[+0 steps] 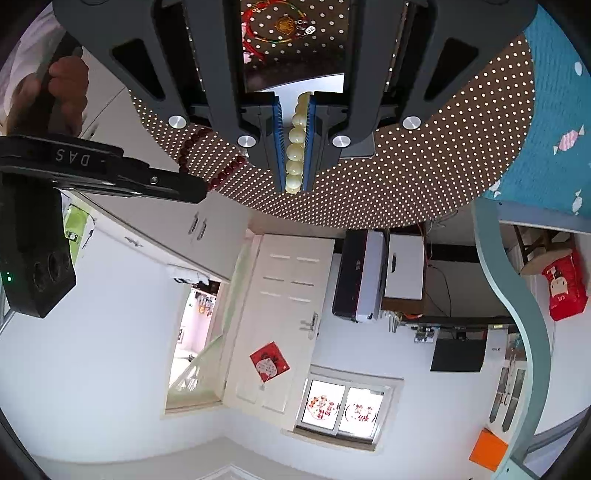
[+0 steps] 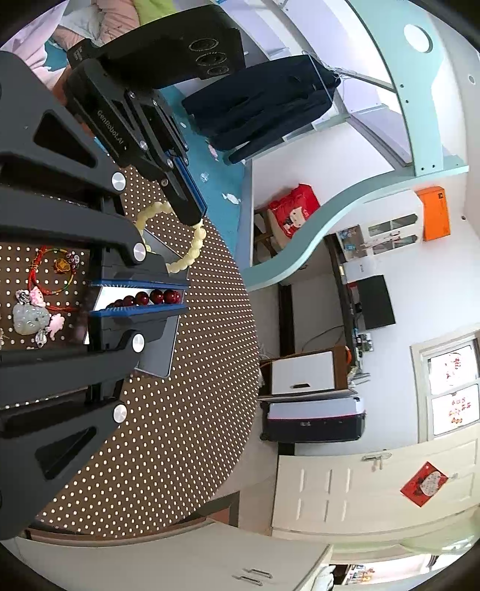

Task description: Organize jewelry

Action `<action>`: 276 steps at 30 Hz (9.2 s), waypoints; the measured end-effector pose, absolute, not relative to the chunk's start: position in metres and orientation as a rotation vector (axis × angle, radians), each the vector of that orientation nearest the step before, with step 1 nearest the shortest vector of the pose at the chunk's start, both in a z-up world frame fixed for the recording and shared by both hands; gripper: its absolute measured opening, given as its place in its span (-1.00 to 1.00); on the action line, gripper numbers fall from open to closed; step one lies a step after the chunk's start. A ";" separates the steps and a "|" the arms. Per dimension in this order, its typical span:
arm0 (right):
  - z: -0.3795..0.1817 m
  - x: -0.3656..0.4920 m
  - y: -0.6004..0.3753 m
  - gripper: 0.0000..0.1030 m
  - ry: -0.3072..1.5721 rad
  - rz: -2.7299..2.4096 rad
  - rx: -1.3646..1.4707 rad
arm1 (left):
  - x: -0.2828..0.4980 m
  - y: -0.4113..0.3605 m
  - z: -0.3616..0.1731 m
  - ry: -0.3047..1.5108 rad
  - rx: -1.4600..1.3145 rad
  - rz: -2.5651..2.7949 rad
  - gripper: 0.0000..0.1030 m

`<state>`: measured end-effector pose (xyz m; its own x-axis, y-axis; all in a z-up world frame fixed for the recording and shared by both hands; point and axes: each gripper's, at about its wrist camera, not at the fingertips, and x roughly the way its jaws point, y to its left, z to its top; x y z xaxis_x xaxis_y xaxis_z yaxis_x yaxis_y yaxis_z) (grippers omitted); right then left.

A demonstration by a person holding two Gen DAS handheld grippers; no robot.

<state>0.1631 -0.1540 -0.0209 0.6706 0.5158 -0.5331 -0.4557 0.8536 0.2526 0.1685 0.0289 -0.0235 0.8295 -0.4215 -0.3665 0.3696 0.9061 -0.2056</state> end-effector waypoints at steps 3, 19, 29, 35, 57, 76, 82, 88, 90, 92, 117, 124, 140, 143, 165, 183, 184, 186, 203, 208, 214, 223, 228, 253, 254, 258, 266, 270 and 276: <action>-0.030 0.174 -0.149 -0.87 0.664 0.546 0.083 | 0.184 0.027 -0.029 0.443 -0.131 -0.417 -0.82; -0.056 0.185 -0.129 -0.54 0.720 0.411 0.009 | 0.212 0.025 -0.058 0.525 -0.099 -0.380 -0.39; -0.054 0.175 -0.131 -0.18 0.704 0.353 -0.018 | 0.198 0.026 -0.062 0.522 -0.082 -0.373 -0.23; -0.054 0.159 -0.136 0.12 0.688 0.299 -0.021 | 0.181 0.027 -0.063 0.515 -0.061 -0.362 0.12; -0.078 0.102 -0.155 0.86 0.661 0.098 -0.026 | 0.109 0.075 -0.092 0.570 -0.048 -0.225 0.78; -0.101 0.071 -0.144 0.86 0.643 0.115 -0.003 | 0.101 0.063 -0.146 0.729 0.052 -0.249 -0.58; -0.107 0.070 -0.133 0.86 0.652 0.117 -0.031 | 0.100 0.060 -0.147 0.721 0.056 -0.226 -0.80; -0.109 0.063 -0.118 0.86 0.670 0.254 -0.003 | 0.094 0.074 -0.140 0.718 -0.017 -0.231 -0.97; -0.109 0.060 -0.109 0.86 0.674 0.314 -0.001 | 0.090 0.077 -0.138 0.715 -0.021 -0.231 -0.97; -0.110 0.058 -0.096 0.86 0.685 0.378 -0.019 | 0.085 0.082 -0.137 0.717 -0.037 -0.231 -0.97; -0.131 0.061 -0.055 -0.72 0.745 0.516 -0.165 | 0.067 0.083 -0.130 0.700 -0.090 -0.290 -0.97; -0.126 0.063 -0.064 -0.72 0.755 0.511 -0.120 | 0.069 0.079 -0.122 0.694 -0.095 -0.300 -0.97; -0.076 0.088 -0.096 -0.72 0.695 0.393 -0.047 | 0.098 0.066 -0.070 0.633 -0.098 -0.357 -0.97; -0.067 0.096 -0.101 -0.72 0.689 0.387 -0.031 | 0.107 0.063 -0.057 0.617 -0.104 -0.370 -0.97; -0.037 0.169 -0.126 -0.72 0.682 0.366 0.018 | 0.191 0.019 -0.012 0.601 -0.109 -0.398 -0.97; -0.064 0.192 -0.107 -0.71 0.795 0.420 -0.019 | 0.216 0.010 -0.052 0.695 -0.087 -0.412 -0.96; -0.063 0.191 -0.107 -0.71 0.794 0.419 -0.020 | 0.217 0.010 -0.053 0.698 -0.088 -0.413 -0.96; -0.062 0.191 -0.109 -0.59 0.795 0.409 -0.018 | 0.216 0.012 -0.055 0.702 -0.089 -0.410 -0.88; -0.050 0.163 -0.132 -0.19 0.745 0.363 -0.001 | 0.185 0.017 -0.052 0.682 -0.083 -0.384 -0.52; -0.049 0.146 -0.141 -0.17 0.730 0.339 0.000 | 0.166 0.021 -0.048 0.661 -0.085 -0.379 -0.49; -0.052 0.123 -0.150 -0.05 0.712 0.300 0.008 | 0.138 0.027 -0.051 0.642 -0.084 -0.390 -0.25; -0.084 0.093 -0.163 0.03 0.752 0.237 0.029 | 0.105 0.025 -0.083 0.681 -0.090 -0.394 0.08; -0.097 0.080 -0.168 0.15 0.752 0.221 0.047 | 0.097 0.015 -0.099 0.694 -0.053 -0.437 0.07; -0.122 0.075 -0.167 0.16 0.797 0.238 0.073 | 0.136 -0.013 -0.144 0.766 0.054 -0.398 -0.82; -0.121 0.076 -0.168 0.16 0.795 0.238 0.075 | 0.136 -0.013 -0.144 0.763 0.060 -0.399 -0.83; -0.120 0.076 -0.170 0.16 0.793 0.235 0.076 | 0.135 -0.014 -0.146 0.762 0.061 -0.402 -0.88; -0.115 0.069 -0.170 0.16 0.772 0.278 0.073 | 0.131 -0.002 -0.144 0.766 0.012 -0.424 -0.98; -0.116 0.070 -0.163 0.16 0.780 0.290 0.064 | 0.132 0.000 -0.146 0.780 0.006 -0.412 -0.47; -0.119 0.073 -0.160 0.16 0.798 0.281 0.067 | 0.134 -0.006 -0.146 0.793 0.046 -0.413 -0.44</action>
<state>0.0732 -0.1604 -0.1192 0.6628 0.2735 -0.6970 -0.2235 0.9607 0.1645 0.1343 -0.0062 -0.1464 0.6260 -0.3434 -0.7002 0.3771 0.9192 -0.1136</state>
